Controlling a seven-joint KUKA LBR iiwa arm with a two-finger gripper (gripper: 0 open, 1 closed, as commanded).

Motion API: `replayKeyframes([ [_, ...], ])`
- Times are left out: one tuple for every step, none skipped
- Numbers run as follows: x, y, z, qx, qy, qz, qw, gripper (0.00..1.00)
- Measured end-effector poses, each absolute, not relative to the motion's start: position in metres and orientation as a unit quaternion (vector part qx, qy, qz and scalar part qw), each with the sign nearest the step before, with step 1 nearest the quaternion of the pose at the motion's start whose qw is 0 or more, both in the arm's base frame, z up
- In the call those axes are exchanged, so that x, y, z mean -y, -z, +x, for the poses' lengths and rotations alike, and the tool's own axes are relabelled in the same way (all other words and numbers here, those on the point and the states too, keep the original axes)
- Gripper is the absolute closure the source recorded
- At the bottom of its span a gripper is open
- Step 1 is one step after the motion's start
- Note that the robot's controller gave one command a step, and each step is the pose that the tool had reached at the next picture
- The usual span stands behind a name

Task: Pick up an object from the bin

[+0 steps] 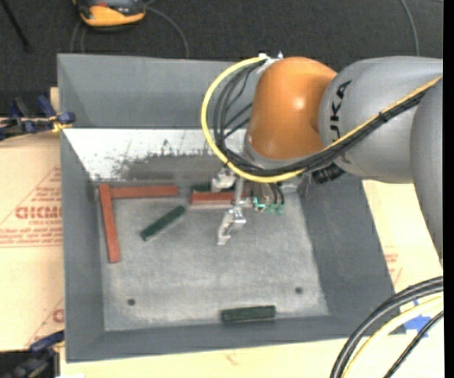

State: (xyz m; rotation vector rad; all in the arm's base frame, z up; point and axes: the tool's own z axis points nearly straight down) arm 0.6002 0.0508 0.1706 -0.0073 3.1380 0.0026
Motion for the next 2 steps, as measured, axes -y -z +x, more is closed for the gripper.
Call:
replayKeyframes([
  [-0.0588, -0.0805, 0.6223, -0.983, -0.005, 0.182, 0.002, 1.0],
  [-0.0587, -0.0806, 0.6225, -0.983, -0.005, 0.182, 0.003, 1.0],
])
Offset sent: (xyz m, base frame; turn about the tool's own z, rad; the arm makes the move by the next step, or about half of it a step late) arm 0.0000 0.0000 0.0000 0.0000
